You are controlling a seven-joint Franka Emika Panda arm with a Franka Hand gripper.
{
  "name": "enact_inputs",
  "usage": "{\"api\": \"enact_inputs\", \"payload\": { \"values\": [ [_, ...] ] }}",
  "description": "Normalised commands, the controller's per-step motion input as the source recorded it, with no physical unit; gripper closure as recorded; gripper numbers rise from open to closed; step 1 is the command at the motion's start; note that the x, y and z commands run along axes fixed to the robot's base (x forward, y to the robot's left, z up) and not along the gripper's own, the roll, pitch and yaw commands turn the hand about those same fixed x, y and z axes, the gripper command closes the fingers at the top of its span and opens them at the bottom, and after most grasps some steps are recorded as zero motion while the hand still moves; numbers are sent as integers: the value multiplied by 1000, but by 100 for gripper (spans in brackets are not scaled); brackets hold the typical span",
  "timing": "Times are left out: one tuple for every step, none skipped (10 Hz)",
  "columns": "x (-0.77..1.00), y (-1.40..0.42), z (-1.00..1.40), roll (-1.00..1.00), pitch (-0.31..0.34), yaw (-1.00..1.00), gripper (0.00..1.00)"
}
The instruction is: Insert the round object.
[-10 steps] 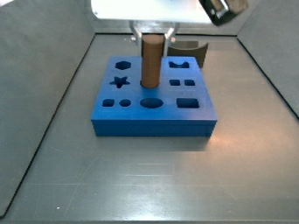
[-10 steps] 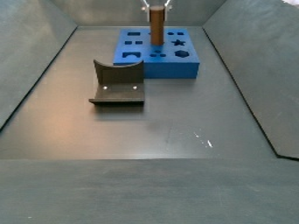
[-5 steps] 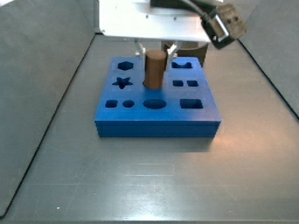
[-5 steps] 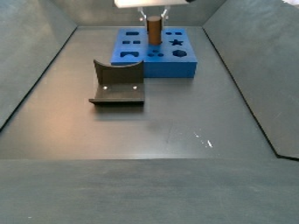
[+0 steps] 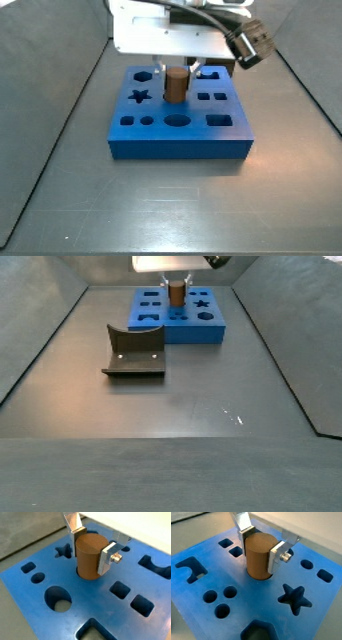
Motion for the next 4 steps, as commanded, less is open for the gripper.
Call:
{"api": "enact_inputs", "payload": {
  "values": [
    [-160, -117, -143, 43, -276, 0, 100],
    [-157, 0, -26, 9, -200, 0, 100],
    [0, 0, 0, 0, -13, 0, 100],
    [0, 0, 0, 0, 0, 0, 100]
  ]
}}
